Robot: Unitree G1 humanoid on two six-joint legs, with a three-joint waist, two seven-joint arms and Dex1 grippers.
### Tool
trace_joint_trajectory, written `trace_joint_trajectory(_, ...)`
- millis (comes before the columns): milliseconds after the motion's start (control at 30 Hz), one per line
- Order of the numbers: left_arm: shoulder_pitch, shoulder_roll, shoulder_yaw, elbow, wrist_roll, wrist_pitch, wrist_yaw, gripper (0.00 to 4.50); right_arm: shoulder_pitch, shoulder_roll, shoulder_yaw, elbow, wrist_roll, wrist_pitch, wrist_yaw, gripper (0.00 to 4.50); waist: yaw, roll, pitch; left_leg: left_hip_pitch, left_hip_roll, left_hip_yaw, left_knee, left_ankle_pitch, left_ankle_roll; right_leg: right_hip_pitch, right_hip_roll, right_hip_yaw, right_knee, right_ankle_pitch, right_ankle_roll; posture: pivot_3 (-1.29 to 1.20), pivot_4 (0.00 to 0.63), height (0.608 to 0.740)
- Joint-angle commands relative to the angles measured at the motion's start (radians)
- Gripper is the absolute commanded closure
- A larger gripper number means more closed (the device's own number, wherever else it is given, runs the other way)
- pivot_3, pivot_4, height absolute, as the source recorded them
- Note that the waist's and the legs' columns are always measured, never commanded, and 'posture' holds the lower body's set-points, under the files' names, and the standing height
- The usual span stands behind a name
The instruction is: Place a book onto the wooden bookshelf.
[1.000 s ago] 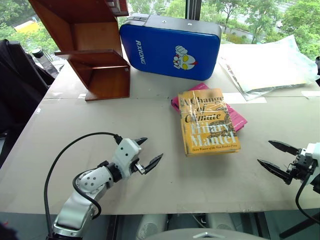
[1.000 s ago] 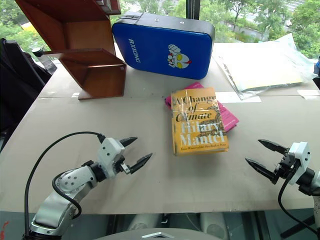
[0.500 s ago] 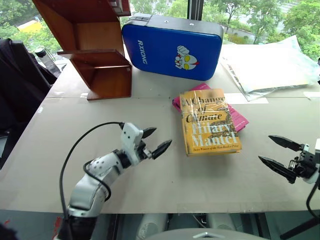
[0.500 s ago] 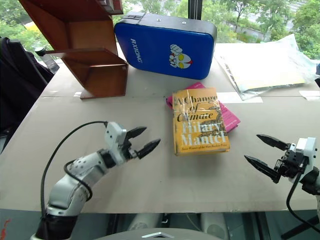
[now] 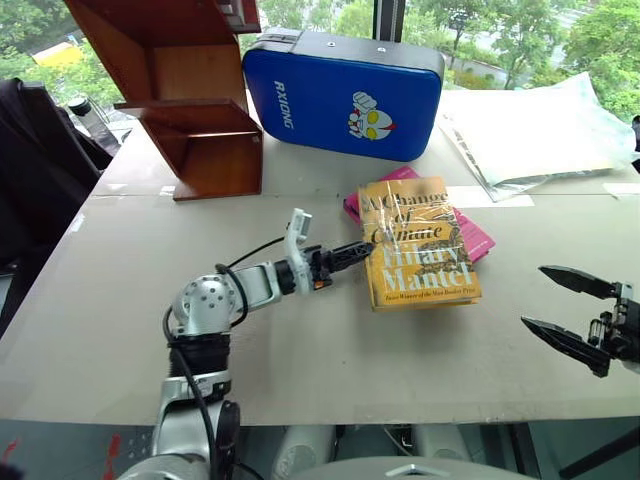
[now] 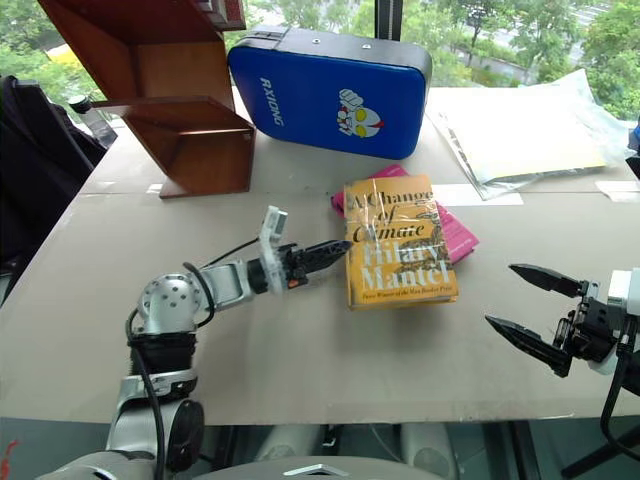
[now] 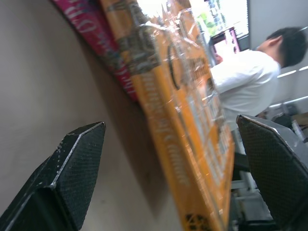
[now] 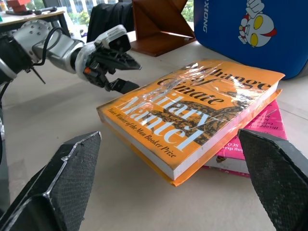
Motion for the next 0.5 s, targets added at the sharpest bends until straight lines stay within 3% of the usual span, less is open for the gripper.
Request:
trace_joint_trajectory(33,-0.071,-0.049,0.026,0.115,-0.048,0.092,0.020,0.02,0.009,-0.010,-0.059,-0.049,0.026,0.016,-0.024,0.00,0.000,0.000,0.000,0.000,0.000,0.000,0.001,0.000,0.000,0.000,0.000,0.000,0.001,0.000,0.000,0.00,0.150,0.740)
trace_joint_trajectory(200,-0.178,-0.105,0.062,0.290,-0.019,0.150,0.072,0.02,0.020,-0.010,-0.072,-0.059,0.028,0.028,-0.028,0.00,-0.002,-0.001,0.001,0.000,0.000,0.000,0.002,0.000,0.000,0.000,0.000,0.000,0.003,0.000,0.000,0.00,0.150,0.740)
trace_joint_trajectory(300,-0.227,-0.120,0.084,0.354,-0.011,0.173,0.083,0.75,0.022,-0.009,-0.075,-0.061,0.027,0.029,-0.031,0.00,-0.001,-0.001,0.001,0.000,0.000,0.000,0.002,0.000,0.000,0.000,0.000,0.000,0.003,0.000,0.000,0.00,0.150,0.740)
trace_joint_trajectory(500,-0.253,-0.138,0.148,0.360,-0.038,0.259,0.106,3.48,0.037,0.000,-0.085,-0.081,0.028,0.029,-0.042,0.00,-0.001,-0.001,0.001,-0.001,0.000,0.000,0.002,0.000,0.000,0.000,-0.002,0.001,0.002,0.000,0.000,0.00,0.150,0.740)
